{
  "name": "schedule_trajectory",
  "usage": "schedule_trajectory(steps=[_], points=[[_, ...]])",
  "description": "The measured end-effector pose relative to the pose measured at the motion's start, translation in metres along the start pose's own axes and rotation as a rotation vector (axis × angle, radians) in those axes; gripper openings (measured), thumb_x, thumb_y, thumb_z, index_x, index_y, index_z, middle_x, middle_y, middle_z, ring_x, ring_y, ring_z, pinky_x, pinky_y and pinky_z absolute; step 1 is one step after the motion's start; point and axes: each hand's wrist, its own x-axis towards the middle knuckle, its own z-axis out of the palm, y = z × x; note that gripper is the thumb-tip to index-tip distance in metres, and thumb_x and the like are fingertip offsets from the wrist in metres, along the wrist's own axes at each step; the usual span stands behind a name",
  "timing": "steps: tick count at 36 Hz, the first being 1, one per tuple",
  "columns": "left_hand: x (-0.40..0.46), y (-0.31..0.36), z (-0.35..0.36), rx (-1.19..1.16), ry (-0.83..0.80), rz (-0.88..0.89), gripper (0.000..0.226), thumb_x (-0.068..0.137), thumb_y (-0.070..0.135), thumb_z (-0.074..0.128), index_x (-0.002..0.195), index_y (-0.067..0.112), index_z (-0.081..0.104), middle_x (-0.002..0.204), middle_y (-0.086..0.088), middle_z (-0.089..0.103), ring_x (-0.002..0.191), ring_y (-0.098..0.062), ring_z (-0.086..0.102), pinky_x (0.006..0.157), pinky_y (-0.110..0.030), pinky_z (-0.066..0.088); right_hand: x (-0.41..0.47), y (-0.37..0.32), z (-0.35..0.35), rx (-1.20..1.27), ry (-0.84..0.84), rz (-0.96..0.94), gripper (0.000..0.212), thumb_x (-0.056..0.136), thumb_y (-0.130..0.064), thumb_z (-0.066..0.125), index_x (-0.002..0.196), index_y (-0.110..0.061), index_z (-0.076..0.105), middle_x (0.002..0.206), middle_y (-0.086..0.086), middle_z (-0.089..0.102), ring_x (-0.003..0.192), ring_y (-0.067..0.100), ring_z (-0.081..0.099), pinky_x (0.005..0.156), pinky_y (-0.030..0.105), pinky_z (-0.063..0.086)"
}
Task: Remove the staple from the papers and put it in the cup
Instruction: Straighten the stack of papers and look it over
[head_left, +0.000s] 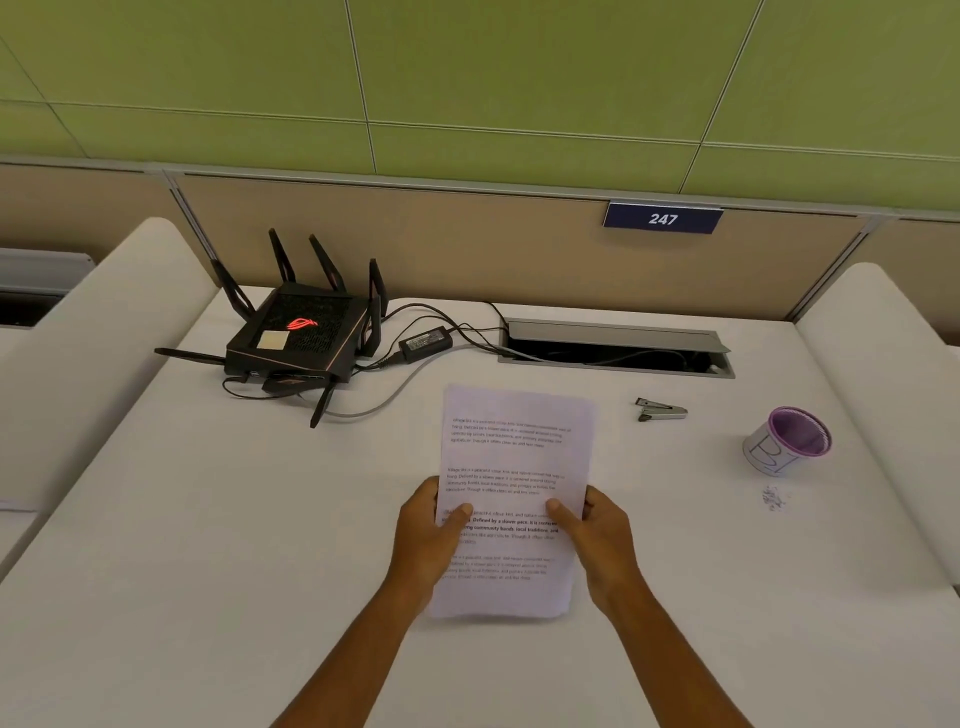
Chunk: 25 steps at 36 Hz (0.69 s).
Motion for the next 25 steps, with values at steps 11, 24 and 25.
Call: schedule_trajectory(steps=[11, 24, 25], points=[[-0.006, 0.020, 0.012, -0.130, 0.106, 0.125, 0.033, 0.099, 0.020, 0.073, 0.121, 0.038, 0.056, 0.117, 0.010, 0.069, 0.106, -0.013, 0.071, 0.072, -0.017, 0.062, -0.016, -0.022, 0.016, 0.074, 0.068, -0.235, 0.034, 0.097, -0.015, 0.071, 0.126, -0.030, 0.062, 0.113, -0.010, 0.075, 0.102, 0.008, 0.073, 0.079, 0.026, 0.063], [-0.013, 0.015, 0.019, -0.193, 0.138, 0.108, 0.048, 0.096, 0.019, 0.077, 0.123, 0.048, 0.049, 0.121, 0.018, 0.063, 0.112, -0.005, 0.064, 0.072, -0.005, 0.056, -0.015, 0.000, 0.027, -0.009, 0.090, -0.249, 0.041, 0.099, -0.019, 0.069, 0.132, -0.039, 0.054, 0.120, -0.013, 0.069, 0.110, 0.003, 0.067, 0.087, 0.027, 0.062], [-0.013, 0.015, 0.019, -0.194, 0.135, 0.108, 0.048, 0.096, 0.019, 0.077, 0.120, 0.050, 0.050, 0.120, 0.019, 0.063, 0.111, -0.005, 0.064, 0.072, -0.005, 0.056, -0.015, 0.001, 0.027, -0.005, 0.088, -0.250, 0.041, 0.099, -0.019, 0.069, 0.132, -0.039, 0.054, 0.120, -0.013, 0.069, 0.110, 0.003, 0.067, 0.086, 0.027, 0.062]])
